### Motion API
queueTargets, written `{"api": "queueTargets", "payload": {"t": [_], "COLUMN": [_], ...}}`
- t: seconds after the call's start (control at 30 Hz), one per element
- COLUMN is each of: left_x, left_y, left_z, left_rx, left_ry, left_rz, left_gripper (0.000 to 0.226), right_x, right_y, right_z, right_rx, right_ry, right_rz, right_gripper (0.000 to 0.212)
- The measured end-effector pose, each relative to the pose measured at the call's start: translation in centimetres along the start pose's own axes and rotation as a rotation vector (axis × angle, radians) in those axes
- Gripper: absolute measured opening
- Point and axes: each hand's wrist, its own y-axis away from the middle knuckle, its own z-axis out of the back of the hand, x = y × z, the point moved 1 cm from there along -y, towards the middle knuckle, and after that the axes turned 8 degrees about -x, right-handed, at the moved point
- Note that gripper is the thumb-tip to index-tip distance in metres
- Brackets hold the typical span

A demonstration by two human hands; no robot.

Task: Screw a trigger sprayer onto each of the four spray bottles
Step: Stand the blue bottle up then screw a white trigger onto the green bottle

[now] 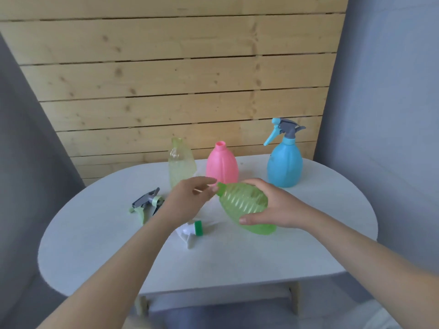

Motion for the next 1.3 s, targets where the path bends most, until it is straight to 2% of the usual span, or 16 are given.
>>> {"api": "queueTargets", "payload": {"t": [0.07, 0.13, 0.33, 0.43, 0.6, 0.73, 0.97, 1.2, 1.3], "left_x": [1.8, 3.4, 6.3, 7.1, 7.4, 7.3, 7.2, 6.9, 6.6], "left_y": [0.3, 0.7, 1.6, 2.1, 2.7, 2.8, 2.5, 2.7, 2.6], "left_z": [0.9, 1.5, 1.6, 1.4, 0.9, 1.3, 3.2, 3.2, 3.2], "left_rx": [0.058, 0.109, 0.131, 0.127, 0.0, -0.02, -0.087, -0.089, -0.085], "left_ry": [-0.217, -0.331, -0.499, -0.56, -0.556, -0.614, -0.542, -0.498, -0.501], "left_rz": [0.018, 0.001, -0.12, -0.17, -0.208, -0.262, -0.283, -0.296, -0.303], "left_gripper": [0.023, 0.021, 0.039, 0.04, 0.03, 0.027, 0.027, 0.025, 0.024], "right_x": [-0.5, -0.9, -1.5, -1.6, -1.6, -2.0, -3.4, -3.7, -3.8], "right_y": [-0.2, -0.4, -0.6, -0.6, -0.3, -0.1, 0.1, 0.4, 0.4], "right_z": [-0.3, -0.4, -0.2, 0.1, 1.3, 2.1, 4.4, 4.7, 5.0], "right_rx": [0.024, 0.035, 0.053, 0.085, 0.124, 0.119, 0.022, 0.022, -0.008], "right_ry": [0.096, 0.155, 0.232, 0.294, 0.455, 0.533, 0.524, 0.454, 0.521], "right_rz": [-0.009, -0.012, 0.032, 0.028, 0.021, 0.008, -0.006, 0.007, -0.001], "right_gripper": [0.093, 0.094, 0.094, 0.095, 0.099, 0.098, 0.098, 0.097, 0.096]}}
